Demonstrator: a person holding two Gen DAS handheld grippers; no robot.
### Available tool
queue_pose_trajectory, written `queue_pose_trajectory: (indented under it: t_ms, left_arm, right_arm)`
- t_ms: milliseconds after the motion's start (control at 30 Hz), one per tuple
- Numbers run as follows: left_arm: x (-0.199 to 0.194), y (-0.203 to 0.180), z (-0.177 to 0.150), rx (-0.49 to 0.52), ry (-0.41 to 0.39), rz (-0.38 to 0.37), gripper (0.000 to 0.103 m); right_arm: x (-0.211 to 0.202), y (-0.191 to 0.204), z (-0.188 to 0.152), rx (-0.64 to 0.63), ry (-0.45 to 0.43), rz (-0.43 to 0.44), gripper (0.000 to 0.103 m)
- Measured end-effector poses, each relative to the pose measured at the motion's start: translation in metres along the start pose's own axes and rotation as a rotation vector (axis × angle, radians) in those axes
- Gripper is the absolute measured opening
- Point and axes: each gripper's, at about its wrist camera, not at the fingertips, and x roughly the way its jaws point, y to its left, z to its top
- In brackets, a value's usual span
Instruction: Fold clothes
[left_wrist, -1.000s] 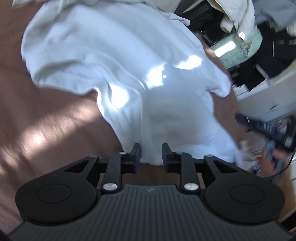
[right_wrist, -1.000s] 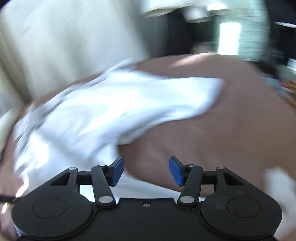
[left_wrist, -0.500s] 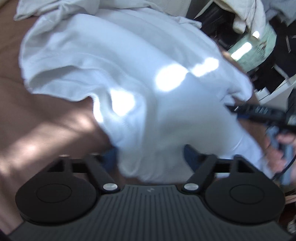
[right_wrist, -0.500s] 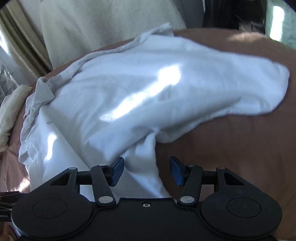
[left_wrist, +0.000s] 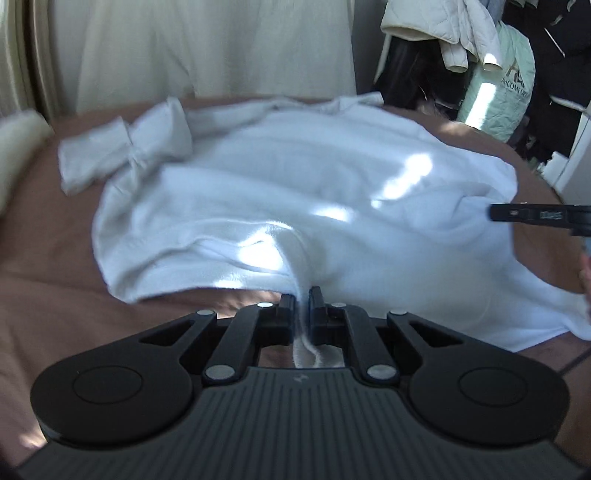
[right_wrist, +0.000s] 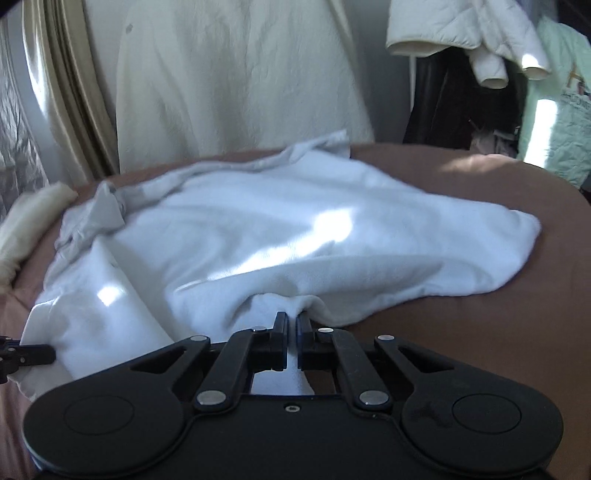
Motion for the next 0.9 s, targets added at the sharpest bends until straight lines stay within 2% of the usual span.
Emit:
queue_pose_trajectory:
  t_ms: [100,167,267,367,500,567,667,800,867,900]
  left_arm:
    - [-0.021,-0.002,0.0,0.044,-0.046,0.053,0.007]
    - [-0.036,0.003,-0.002,0.016,-0.059,0.043,0.007]
    - [-0.057,0.013,-0.006,-0.038,-0.075,0.023,0.007]
    - [-0.068,0.022,-0.013,-0.062,-0.064,0.037,0.007]
    - [-0.057,0.033,-0.023,-0.106,0.018,0.031,0.007]
    - [-0.048,0.04,-0.024,-0.156,0.045,-0.013,0.007]
    - [-0.045,0.043,-0.022,-0.154,0.039,-0.007,0.007]
    - [-0.05,0.039,-0.019,-0.12,0.015,0.022,0.007]
    - [-0.05,0.037,-0.019,-0.108,0.027,0.034,0.007]
    - [-0.049,0.035,-0.019,-0.105,0.038,0.034,0.007]
  right_arm:
    - [-0.029,-0.004,-0.011,0.062,-0.053,0.026,0.004]
    - [-0.049,-0.004,-0.021,0.095,-0.076,0.061,0.004]
    - [-0.066,0.001,-0.036,0.089,-0.052,0.102,0.004]
    - [-0.071,0.007,-0.046,0.067,-0.001,0.123,0.004]
    - [-0.071,0.017,-0.06,0.004,0.058,0.123,0.004]
    - [-0.071,0.022,-0.068,-0.026,0.088,0.122,0.004]
    - [-0.061,0.013,-0.067,-0.006,0.094,0.106,0.004]
    - [-0.072,0.016,-0.059,0.002,0.047,0.177,0.004]
    - [-0.071,0.016,-0.066,-0.001,0.078,0.191,0.004]
    - [-0.063,0.015,-0.075,0.015,0.12,0.165,0.004]
